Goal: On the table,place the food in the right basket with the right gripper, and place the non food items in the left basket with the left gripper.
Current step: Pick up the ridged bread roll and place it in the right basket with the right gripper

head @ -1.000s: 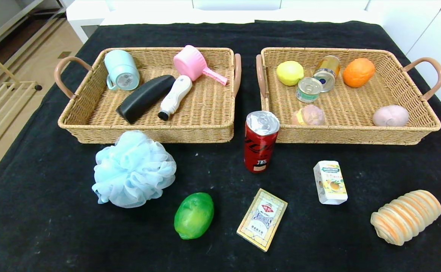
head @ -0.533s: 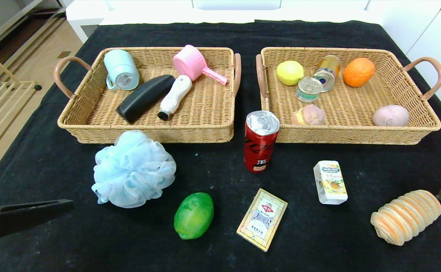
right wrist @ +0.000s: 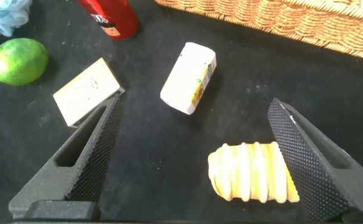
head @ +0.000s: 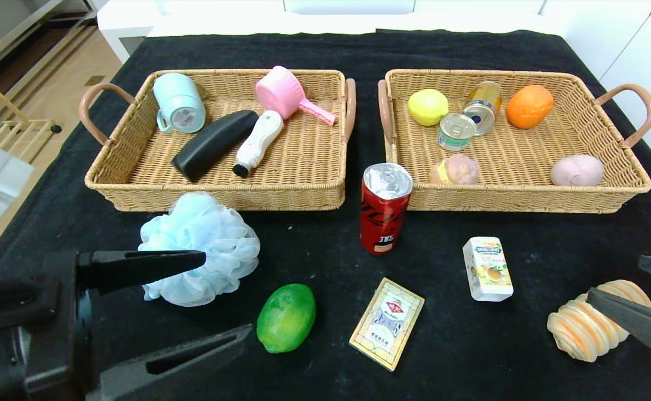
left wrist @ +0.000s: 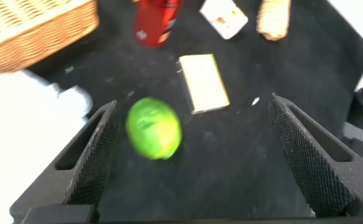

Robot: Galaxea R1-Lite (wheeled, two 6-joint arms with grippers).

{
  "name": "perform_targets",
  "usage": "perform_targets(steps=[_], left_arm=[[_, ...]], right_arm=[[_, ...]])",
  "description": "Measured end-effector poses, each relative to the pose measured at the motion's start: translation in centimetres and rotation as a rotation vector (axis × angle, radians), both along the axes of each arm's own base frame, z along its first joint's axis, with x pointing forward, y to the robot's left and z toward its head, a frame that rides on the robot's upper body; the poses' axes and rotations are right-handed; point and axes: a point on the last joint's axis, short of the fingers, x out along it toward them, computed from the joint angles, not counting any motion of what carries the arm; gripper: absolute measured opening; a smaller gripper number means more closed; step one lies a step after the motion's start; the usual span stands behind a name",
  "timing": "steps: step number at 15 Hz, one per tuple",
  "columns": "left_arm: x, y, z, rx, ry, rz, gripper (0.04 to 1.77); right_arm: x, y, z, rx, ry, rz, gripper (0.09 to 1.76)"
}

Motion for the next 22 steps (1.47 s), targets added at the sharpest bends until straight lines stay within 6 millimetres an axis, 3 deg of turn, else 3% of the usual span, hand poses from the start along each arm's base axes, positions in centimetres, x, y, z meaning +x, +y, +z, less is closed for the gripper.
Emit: perform_targets(steps=[4,11,14,18,22], left_arm=[[0.3,-0.8,-0.7,-0.036,-0.023,-0.02,1.72],[-0.3,-0.2,-1.0,-0.03,-0.049,0.016,1.72],[-0.4,-0.1,-0.5,-0.044,-0.062,0.018,1.72],[-0.6,0.0,-0.1,-0.054,-0.072,0.017,1.72],[-0.7,0.1,0.0,-0.058,-0.077,0.017,1.72]], right_arm=[[0.2,0.0,-0.2,-0.003,0.009,-0.004,1.71],[0.2,-0.2,-0.5,-0.013,0.024,-0.016,1.71],[0.8,-0.5,-0.4,-0.036,0.035,-0.14,1.71],[1.8,-1.0,-0.2,-0.009,0.178,-0.377,1.71],[1.9,-1.2,0.0,0.008,0.251,-0.432,1.71]])
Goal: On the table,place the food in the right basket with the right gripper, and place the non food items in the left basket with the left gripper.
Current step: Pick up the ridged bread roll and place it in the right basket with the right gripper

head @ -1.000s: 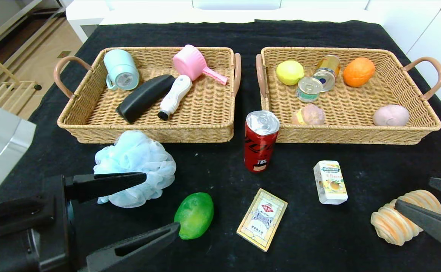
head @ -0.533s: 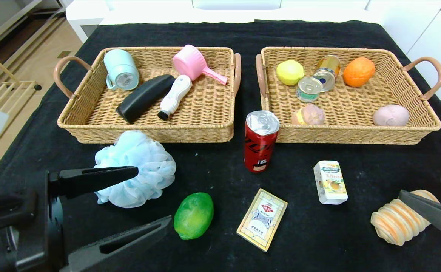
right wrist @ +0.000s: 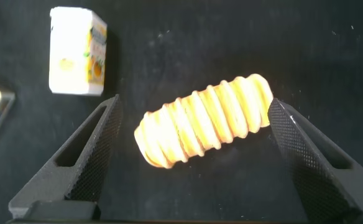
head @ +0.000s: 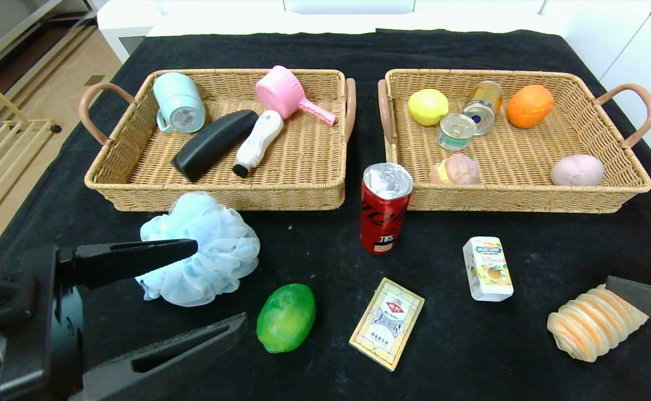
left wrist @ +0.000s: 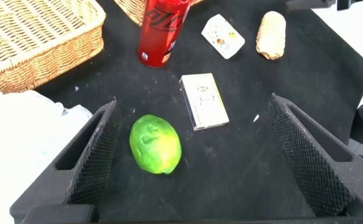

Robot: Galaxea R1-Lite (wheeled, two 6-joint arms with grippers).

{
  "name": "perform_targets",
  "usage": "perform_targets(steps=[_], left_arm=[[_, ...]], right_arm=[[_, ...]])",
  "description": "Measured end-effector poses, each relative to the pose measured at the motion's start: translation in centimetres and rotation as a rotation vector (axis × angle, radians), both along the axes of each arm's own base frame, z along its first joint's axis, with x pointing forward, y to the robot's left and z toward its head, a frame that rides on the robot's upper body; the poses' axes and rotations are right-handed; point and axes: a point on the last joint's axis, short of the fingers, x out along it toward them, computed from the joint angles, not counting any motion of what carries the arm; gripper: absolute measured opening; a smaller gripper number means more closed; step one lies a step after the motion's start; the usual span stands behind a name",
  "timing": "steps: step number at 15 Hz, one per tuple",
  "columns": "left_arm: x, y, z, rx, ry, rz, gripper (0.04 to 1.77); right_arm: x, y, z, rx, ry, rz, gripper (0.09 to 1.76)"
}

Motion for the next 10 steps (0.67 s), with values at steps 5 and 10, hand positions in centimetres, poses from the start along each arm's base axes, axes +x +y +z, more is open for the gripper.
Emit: perform_targets(steps=[5,10], left_arm=[[-0.1,0.1,0.0,0.001,-0.006,-0.001,1.72],[-0.1,0.1,0.0,0.001,-0.006,-0.001,1.72]], right_arm=[[-0.5,-0.3,-0.8,0.156,0.167,-0.13,1.71],[0.8,0.2,-0.4,0.352,0.243,-0.277,1.71]])
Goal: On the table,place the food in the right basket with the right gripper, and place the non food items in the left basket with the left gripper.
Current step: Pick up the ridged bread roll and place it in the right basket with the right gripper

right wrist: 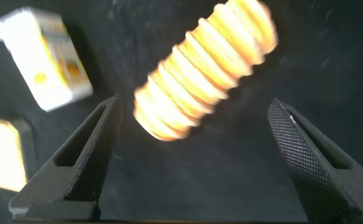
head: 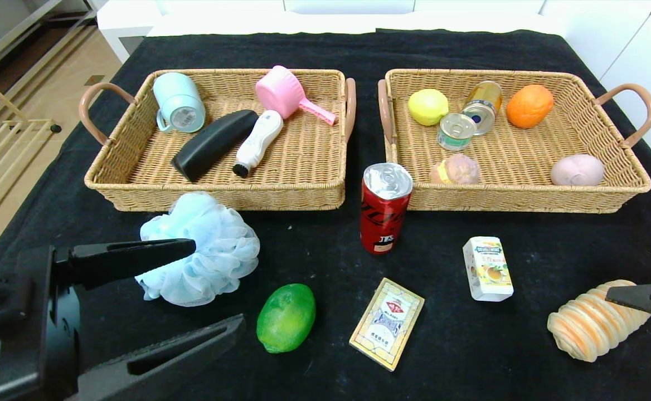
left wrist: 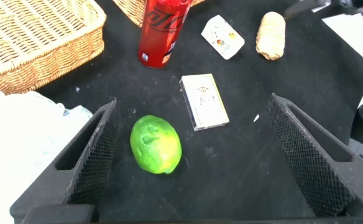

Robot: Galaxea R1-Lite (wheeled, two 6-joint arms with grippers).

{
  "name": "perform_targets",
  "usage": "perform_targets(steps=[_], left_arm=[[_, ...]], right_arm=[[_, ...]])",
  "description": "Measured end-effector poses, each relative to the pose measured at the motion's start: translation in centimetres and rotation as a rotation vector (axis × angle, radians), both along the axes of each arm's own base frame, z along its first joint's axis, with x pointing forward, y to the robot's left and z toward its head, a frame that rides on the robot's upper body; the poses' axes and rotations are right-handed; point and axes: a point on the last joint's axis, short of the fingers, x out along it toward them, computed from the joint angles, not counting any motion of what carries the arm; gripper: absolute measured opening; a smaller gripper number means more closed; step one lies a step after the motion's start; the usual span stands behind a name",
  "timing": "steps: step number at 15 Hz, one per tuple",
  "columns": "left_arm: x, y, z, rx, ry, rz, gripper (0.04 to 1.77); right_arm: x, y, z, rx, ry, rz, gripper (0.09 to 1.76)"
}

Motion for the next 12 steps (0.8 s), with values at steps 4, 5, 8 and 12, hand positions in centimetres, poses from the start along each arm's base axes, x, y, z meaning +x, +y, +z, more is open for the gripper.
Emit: perform_targets(steps=[4,5,8,12], left_arm=[[-0.1,0.1,0.1,-0.003,-0.006,-0.001,1.72],[-0.1,0.1,0.1,-0.004,-0.007,-0.001,1.72],[-0.2,0.1,0.1,-0.004,-0.007,-0.001,1.72],[-0.2,0.1,0.1,-0.003,-0.006,-0.001,1.72]], right_arm=[[2.7,0.2,0.4,0.151,0.05,-0.114,1.71],[2.9,0.0,0.4,0.181,0.081,-0.142,1.71],[3.4,-0.4,0.6,0.228,0.12,-0.166,1.71],[4.2,-0.4,0.0,0.301,0.171,-0.168,1.71]])
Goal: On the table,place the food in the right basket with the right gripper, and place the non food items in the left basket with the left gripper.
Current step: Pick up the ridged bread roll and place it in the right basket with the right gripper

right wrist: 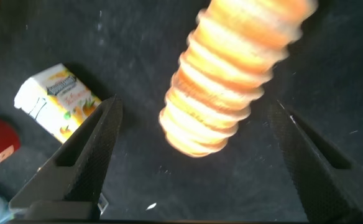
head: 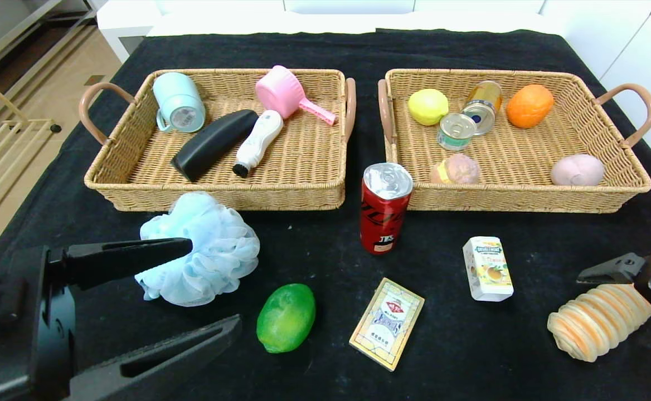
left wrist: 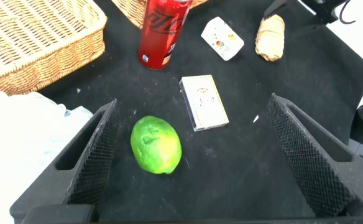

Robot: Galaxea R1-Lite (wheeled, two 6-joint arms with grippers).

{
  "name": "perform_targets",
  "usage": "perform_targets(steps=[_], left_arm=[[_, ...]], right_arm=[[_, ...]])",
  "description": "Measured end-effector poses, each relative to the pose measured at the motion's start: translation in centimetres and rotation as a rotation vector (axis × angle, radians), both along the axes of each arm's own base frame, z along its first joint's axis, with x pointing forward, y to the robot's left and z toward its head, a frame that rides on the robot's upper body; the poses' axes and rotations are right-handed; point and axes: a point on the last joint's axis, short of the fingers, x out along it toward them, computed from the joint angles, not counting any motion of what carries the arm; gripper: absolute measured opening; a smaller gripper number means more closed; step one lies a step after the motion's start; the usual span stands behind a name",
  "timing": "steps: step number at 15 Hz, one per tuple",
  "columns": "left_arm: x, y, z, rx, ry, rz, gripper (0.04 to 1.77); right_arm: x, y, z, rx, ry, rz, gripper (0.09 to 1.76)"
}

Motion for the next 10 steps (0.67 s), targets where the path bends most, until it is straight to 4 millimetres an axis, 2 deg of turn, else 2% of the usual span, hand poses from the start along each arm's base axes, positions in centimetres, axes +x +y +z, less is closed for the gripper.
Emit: perform_targets(steps=[10], left_arm=[[0.0,0.0,-0.1,0.002,0.002,0.0,1.72]], right_arm=[[1.4,-0.4,-1.7,-0.006,0.072,-0.034,1.71]])
